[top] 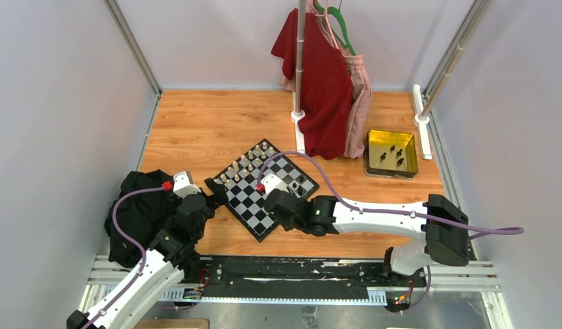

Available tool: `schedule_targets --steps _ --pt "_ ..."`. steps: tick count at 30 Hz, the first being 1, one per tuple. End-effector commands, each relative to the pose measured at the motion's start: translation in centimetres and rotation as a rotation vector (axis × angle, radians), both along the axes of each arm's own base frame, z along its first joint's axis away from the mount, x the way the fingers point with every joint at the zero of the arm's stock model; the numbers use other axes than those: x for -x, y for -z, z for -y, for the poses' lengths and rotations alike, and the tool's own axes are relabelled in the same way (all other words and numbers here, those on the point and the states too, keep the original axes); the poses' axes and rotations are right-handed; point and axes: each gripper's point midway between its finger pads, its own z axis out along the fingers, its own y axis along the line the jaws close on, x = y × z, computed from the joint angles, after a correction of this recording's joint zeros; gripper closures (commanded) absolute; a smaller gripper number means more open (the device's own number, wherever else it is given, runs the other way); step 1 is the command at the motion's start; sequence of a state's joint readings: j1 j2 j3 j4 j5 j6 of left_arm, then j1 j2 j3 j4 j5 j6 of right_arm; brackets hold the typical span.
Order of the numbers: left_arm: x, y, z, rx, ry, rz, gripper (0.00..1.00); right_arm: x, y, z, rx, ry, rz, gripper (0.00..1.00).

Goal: Set up the chess pieces on the board
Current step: Place the chess piece on the chessboard.

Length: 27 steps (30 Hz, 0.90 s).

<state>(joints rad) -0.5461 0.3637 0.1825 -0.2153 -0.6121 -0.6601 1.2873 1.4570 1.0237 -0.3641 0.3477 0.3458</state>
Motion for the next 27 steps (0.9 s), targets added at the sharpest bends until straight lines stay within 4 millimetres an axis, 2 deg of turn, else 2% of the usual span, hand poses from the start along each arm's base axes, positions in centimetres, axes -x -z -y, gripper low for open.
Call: schedule_targets --steps 1,11,27 --pt "0.0 0.1 0.1 -0.012 0.008 0.005 0.00 0.1 -1.2 -1.6 -0.051 -0.004 0.012 1.00" --pt "0.0 0.0 0.2 -0.010 0.014 0.009 0.00 -2.4 -1.8 1.0 -0.024 0.080 0.086 1.00" --pt "-0.1 0.0 0.2 -0.012 0.018 0.008 0.00 -3.0 -0.5 1.6 -0.028 0.096 0.057 1.00"
